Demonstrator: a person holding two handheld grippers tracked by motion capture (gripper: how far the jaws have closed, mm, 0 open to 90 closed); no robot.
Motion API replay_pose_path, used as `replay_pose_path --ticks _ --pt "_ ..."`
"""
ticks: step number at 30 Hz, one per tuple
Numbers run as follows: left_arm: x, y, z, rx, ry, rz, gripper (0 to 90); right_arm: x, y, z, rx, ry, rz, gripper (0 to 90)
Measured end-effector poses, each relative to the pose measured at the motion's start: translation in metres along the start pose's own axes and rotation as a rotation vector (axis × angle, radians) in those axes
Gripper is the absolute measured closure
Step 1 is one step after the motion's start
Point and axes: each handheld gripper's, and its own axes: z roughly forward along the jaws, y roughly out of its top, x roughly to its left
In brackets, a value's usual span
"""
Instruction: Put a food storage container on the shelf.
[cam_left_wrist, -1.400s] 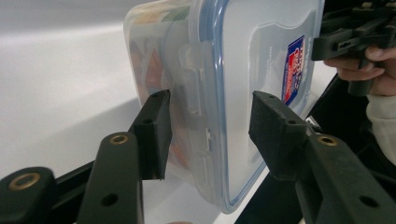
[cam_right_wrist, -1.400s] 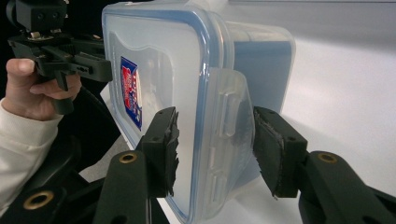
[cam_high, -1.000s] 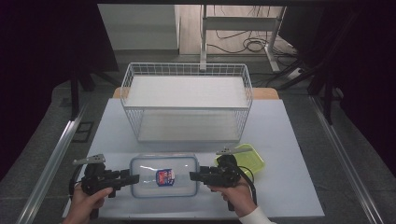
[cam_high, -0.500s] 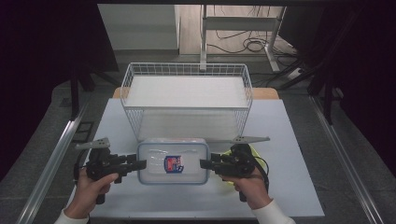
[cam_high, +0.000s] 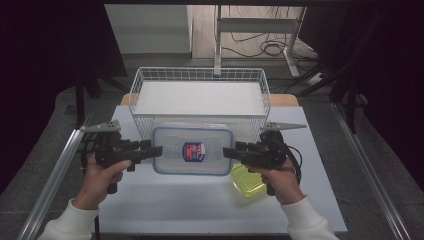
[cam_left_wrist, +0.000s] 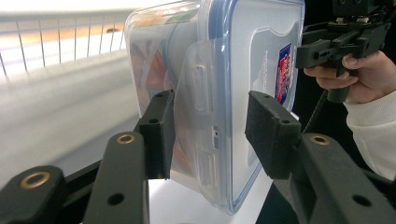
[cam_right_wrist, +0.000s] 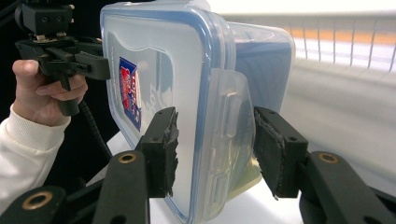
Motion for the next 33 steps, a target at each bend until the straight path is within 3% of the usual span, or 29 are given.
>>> replay_pose_path --ticks 14,25,33 --pt "0.005 0.058 -0.003 -0.035 0.006 0.054 53.4 -0.005 0.056 -0.009 -0.036 -0.008 -0.042 51.6" --pt "0.018 0.086 0.008 -0.035 -0.005 0.058 53.6 -0.019 0.085 -0.010 -0.041 -0.019 -0.050 51.6" --pt "0.036 0.105 0.023 -0.032 -0.020 0.036 53.7 -0.036 0.110 -0.008 -0.032 -0.033 -0.039 51.6"
